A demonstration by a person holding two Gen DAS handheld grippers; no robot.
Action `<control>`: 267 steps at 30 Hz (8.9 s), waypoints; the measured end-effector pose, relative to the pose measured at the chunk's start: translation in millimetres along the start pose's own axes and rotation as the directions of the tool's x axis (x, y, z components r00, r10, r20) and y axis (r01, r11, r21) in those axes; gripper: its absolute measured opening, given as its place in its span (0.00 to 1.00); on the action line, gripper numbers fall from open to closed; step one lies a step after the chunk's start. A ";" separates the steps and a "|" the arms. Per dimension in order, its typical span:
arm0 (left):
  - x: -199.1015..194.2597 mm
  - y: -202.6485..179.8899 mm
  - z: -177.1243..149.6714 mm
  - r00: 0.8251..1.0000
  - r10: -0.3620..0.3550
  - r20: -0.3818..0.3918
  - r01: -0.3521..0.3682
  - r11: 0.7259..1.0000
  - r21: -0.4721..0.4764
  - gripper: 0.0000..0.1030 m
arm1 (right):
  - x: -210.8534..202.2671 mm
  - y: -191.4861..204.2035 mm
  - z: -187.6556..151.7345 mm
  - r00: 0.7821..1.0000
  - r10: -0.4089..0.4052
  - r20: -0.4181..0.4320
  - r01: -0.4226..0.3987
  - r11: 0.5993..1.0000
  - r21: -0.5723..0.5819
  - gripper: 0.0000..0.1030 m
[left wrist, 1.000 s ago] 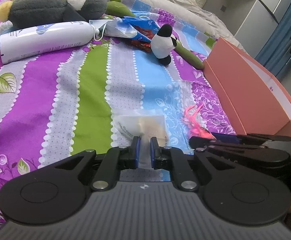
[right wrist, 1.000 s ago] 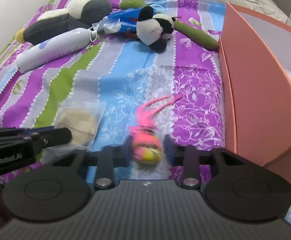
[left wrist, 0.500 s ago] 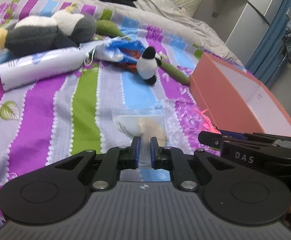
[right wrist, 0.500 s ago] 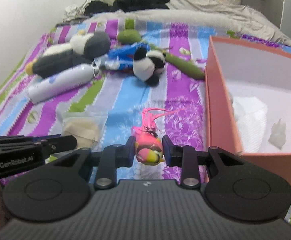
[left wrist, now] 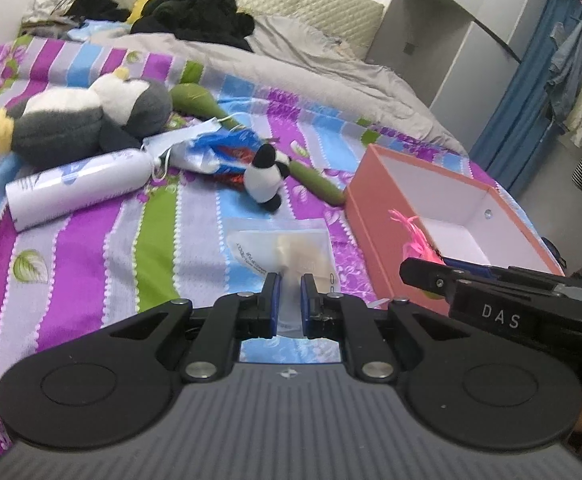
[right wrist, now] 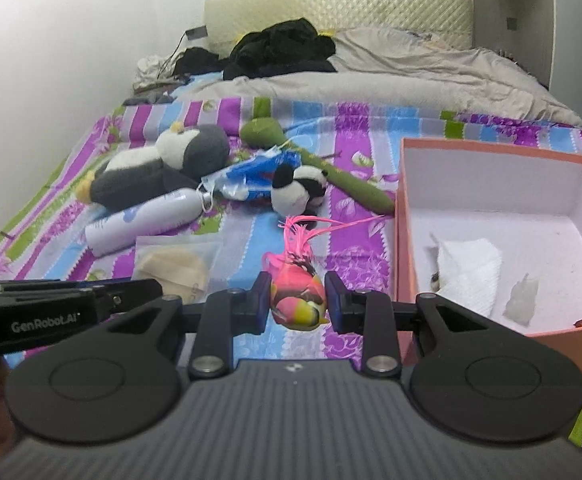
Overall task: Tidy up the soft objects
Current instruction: 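Lift and carry the pink toy and clear bag over the orange box, then open both grippers inside the box to drop the pink toy and clear bag, then withdraw both open grippers from the box back toward the pile, then move the right gripper to the panda plush while the left approaches the blue plastic bag, then grasp the panda plush with the right gripper while the left grasps the blue plastic bag, then lift the panda plush with the right gripper while the left lifts the blue bag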
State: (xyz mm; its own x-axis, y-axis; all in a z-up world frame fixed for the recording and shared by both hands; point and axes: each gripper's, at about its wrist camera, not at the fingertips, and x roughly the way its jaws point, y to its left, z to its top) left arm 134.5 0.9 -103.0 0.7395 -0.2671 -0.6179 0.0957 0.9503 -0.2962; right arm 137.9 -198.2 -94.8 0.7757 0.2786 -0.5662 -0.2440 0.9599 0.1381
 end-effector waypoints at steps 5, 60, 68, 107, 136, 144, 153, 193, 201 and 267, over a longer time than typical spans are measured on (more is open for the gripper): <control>-7.5 -16.1 8.6 1.000 -0.025 0.014 0.025 0.999 0.026 0.13 | -14.5 -7.7 4.9 0.999 -0.020 0.026 0.019 1.000 0.010 0.32; 187.8 -210.1 87.4 0.911 -0.244 -0.331 0.317 0.929 0.189 0.29 | 13.3 -230.6 39.6 0.957 -0.186 -0.221 0.228 0.956 0.183 0.38; 181.5 -208.4 82.3 0.918 -0.239 -0.316 0.310 0.930 0.196 0.35 | 5.8 -229.2 34.9 0.962 -0.184 -0.202 0.224 0.955 0.194 0.41; 13.0 -116.0 20.0 0.991 -0.137 0.004 0.134 0.974 0.183 0.35 | -60.5 -106.5 -12.8 0.997 -0.071 0.019 0.067 0.985 0.160 0.41; -19.3 18.2 -35.9 0.994 0.100 0.043 -0.100 0.995 0.004 0.35 | -12.3 -10.0 -29.6 0.998 0.060 -0.015 -0.058 0.993 0.098 0.41; 41.9 34.4 -10.5 0.991 0.124 0.055 -0.124 0.992 -0.003 0.43 | 41.1 -13.1 -8.7 0.997 0.066 -0.044 -0.061 0.992 0.108 0.41; 117.0 58.3 21.4 0.980 0.192 0.046 -0.195 0.977 0.084 0.46 | 111.7 -7.0 21.4 0.995 0.085 -0.060 -0.077 0.989 0.123 0.58; 267.3 172.2 102.1 0.992 -0.076 0.097 0.118 0.809 -0.576 0.18 | 254.5 -4.7 74.3 0.997 0.031 -0.071 -0.015 0.976 0.217 0.44; 236.5 146.6 100.8 0.993 -0.053 0.101 0.098 0.850 -0.517 0.11 | 220.4 -3.6 71.2 0.998 0.022 -0.059 -0.010 0.981 0.195 0.43; 21.7 49.2 -28.7 0.983 0.180 -0.033 -0.172 0.970 0.174 0.56 | 45.6 -3.7 -57.8 0.997 -0.001 -0.076 0.015 0.984 0.180 0.55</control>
State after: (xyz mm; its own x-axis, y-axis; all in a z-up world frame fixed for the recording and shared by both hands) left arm 136.1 37.2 -151.9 0.7226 -0.0968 -0.6845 0.0814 0.9952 -0.0547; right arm 140.6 -190.8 -168.1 0.7294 0.2744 -0.6266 -0.1237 0.9538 0.2737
